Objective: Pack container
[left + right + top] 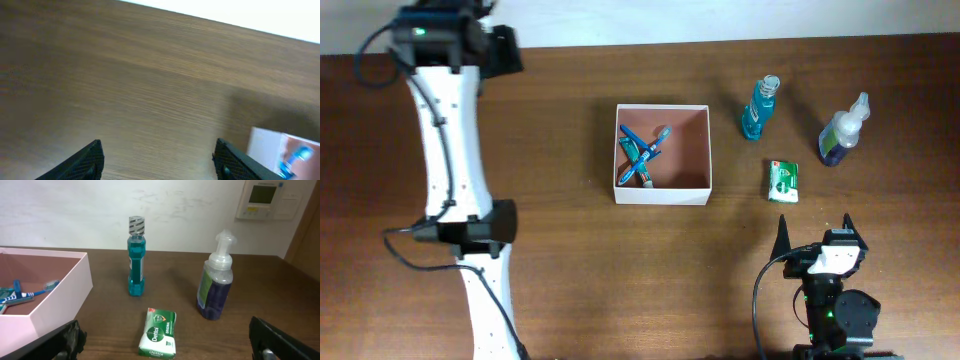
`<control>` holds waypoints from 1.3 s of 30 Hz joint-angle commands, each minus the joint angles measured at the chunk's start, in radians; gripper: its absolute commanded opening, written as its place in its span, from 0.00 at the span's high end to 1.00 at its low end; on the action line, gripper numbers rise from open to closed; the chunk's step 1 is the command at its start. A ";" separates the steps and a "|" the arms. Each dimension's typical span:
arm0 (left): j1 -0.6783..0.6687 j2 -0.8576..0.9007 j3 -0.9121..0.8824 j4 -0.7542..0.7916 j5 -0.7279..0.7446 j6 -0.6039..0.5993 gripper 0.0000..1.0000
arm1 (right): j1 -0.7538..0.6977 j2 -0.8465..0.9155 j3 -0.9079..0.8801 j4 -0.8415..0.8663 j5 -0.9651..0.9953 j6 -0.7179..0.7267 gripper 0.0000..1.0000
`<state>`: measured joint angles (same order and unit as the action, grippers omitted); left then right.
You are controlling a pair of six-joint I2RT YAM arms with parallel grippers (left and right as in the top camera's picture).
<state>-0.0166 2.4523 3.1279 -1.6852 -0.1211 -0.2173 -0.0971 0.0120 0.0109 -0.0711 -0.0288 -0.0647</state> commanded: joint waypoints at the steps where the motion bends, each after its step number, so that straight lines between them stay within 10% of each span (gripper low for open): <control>1: 0.062 -0.022 0.004 -0.002 -0.015 0.002 0.29 | 0.005 -0.009 -0.005 -0.003 -0.013 -0.006 0.02; 39: 0.146 -0.019 -0.478 0.174 -0.018 0.002 0.01 | 0.005 -0.009 -0.005 -0.004 -0.013 -0.006 0.02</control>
<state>0.1230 2.4516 2.6740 -1.5284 -0.1249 -0.2207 -0.0971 0.0120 0.0109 -0.0711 -0.0288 -0.0647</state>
